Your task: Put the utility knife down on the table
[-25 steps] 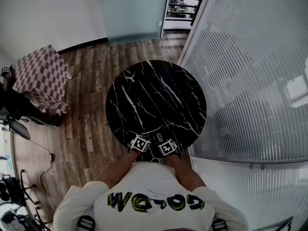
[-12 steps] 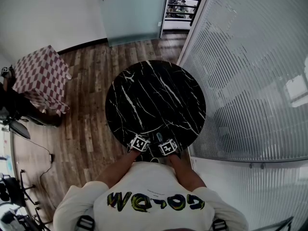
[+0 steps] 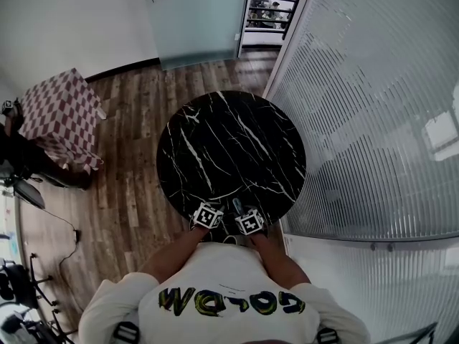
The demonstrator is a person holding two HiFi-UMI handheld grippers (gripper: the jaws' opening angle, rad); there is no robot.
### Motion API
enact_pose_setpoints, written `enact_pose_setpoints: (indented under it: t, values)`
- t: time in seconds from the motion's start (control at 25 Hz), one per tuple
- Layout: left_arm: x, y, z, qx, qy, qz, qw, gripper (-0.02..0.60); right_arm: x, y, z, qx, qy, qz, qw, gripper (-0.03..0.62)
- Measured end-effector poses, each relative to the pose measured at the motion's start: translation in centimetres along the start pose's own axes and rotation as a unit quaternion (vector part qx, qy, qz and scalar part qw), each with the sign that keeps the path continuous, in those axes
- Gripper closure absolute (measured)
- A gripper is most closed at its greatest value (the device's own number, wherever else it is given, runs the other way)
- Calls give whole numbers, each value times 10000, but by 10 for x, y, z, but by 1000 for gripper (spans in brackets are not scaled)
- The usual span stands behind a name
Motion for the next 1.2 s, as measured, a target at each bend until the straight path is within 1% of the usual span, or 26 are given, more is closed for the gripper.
enact_pose_setpoints:
  t: [0.2, 0.32, 0.48, 0.56, 0.64, 0.76, 0.92, 1.08, 1.2]
  values:
    - [-7, 7, 4, 65, -23, 145, 9999, 580, -8, 7, -10, -118, 79, 248, 9996, 428]
    - [-18, 12, 6, 90, -42, 285, 9995, 580, -17, 9, -14, -158, -15, 395, 9991, 448]
    - [-34, 16, 9, 114, -79, 502, 9986, 580, -28, 11, -15, -190, -26, 672, 9976, 494]
    - [-41, 17, 10, 116, -103, 568, 9983, 580, -33, 15, -18, -211, 18, 851, 9961, 545]
    - [-50, 20, 12, 174, -120, 646, 9977, 580, -40, 19, -20, -211, 23, 975, 9950, 566]
    - [-62, 26, 15, 149, -138, 791, 9967, 580, -56, 27, -24, -48, 65, 1208, 9926, 591]
    - [-76, 36, 19, 207, -159, 1049, 9941, 580, -74, 35, -29, 40, 154, 1621, 9866, 591]
    - [-94, 49, 24, 261, -269, 1261, 9913, 580, -97, 47, -33, 159, 229, 2019, 9790, 592]
    - [-110, 61, 27, 278, -293, 1448, 9886, 580, -116, 57, -37, 97, 214, 2252, 9740, 592]
Point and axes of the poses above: the fingertips, and each gripper's own axes: x forward along the fingers, z to its right, y out of its top, the point moved 7 cm from there along -x, backward along the fingers, and after that the axes turned 11 degrees about y, right-handed, at the moved point
